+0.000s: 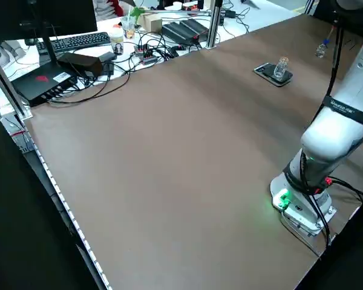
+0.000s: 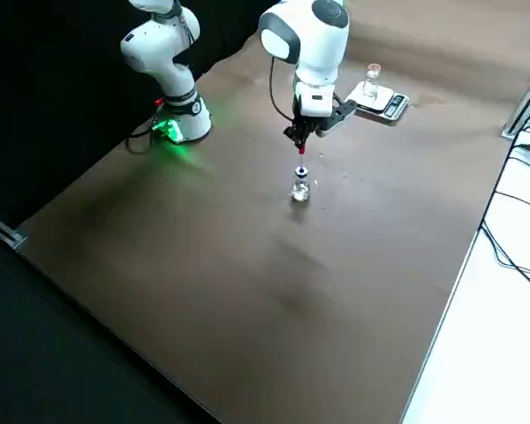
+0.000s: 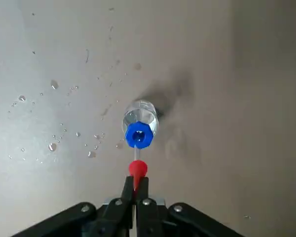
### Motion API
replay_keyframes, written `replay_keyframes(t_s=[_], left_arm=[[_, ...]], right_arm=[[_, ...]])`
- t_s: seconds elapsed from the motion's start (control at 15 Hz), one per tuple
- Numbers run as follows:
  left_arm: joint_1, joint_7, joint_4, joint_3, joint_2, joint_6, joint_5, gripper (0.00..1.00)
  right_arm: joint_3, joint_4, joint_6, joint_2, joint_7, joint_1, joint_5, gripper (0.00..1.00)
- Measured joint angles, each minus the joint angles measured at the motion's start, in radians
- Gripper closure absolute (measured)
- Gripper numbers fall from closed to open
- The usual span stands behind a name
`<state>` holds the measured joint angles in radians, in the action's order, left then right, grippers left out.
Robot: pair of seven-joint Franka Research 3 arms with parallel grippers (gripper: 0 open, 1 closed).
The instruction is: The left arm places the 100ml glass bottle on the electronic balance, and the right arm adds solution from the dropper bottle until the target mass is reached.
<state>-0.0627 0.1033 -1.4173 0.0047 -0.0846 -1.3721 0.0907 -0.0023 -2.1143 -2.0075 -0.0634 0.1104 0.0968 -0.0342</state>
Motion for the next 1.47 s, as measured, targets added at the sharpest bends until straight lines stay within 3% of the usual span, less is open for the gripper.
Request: replay_keyframes(t_s=[1.47], left_arm=[[0.000, 0.001, -0.001, 0.000, -0.002, 0.000, 0.000, 0.00]], right_arm=[[0.000, -0.030, -0.070, -0.037, -0.002, 0.000, 0.000, 0.94]])
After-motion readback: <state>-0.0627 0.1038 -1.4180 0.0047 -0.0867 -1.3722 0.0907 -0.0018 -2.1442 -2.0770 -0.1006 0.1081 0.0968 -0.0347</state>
